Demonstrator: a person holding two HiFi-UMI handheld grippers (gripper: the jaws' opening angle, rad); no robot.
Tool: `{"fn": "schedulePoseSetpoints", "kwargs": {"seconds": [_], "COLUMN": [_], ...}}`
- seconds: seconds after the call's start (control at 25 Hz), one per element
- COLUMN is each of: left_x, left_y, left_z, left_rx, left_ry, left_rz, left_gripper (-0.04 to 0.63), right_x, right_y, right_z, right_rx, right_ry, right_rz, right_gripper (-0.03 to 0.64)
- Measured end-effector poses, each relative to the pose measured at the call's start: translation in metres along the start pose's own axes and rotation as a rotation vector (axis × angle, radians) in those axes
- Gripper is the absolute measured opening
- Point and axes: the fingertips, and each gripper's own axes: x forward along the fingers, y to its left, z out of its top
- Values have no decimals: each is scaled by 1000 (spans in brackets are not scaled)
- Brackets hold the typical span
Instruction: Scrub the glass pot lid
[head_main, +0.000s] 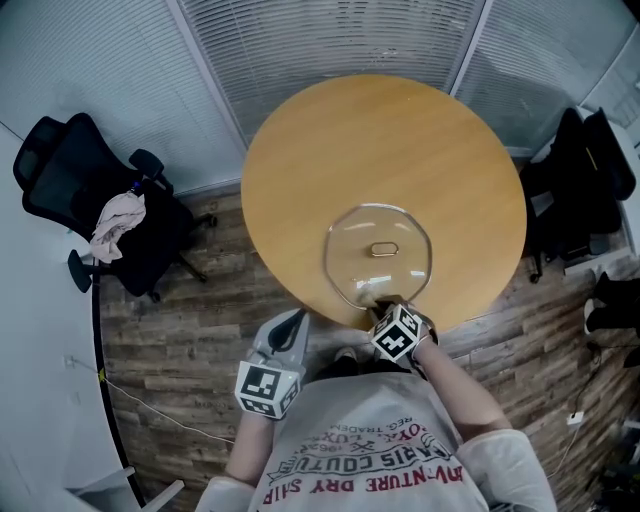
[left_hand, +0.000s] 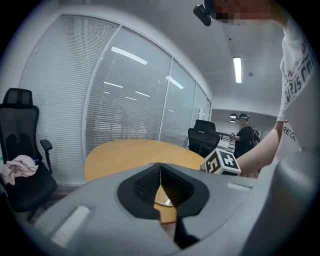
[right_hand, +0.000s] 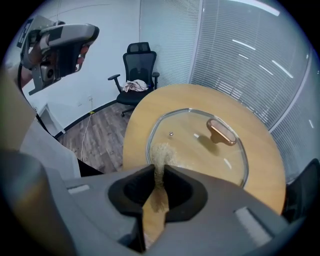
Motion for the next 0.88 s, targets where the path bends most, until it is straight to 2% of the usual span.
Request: {"fn": "schedulePoseSetpoints", "kwargs": {"seconds": [0.2, 0.4, 0.6, 0.8, 0.88], "left_x": [13, 30, 48, 57, 60], "left_y": [-15, -36, -57, -65, -66], "left_z": [13, 39, 65, 85, 89], "left_rx": [22, 59, 109, 138, 142], "left_ry": [-20, -65, -108, -132, -141], "left_rz": [-15, -25, -21, 12, 31], "left_gripper": [9, 9, 9, 9, 9], "right_x": [-47, -98, -154, -205, -221], "right_y": [-19, -55, -91, -114, -120], "right_z": [16, 33, 52, 68, 70], "right_rx": [8, 7, -48, -4, 11], "right_ry": [-115, -254, -459, -688, -751], "right_rz": [-52, -158, -286, -318, -331], "right_gripper": [54, 52, 51, 51, 51]}}
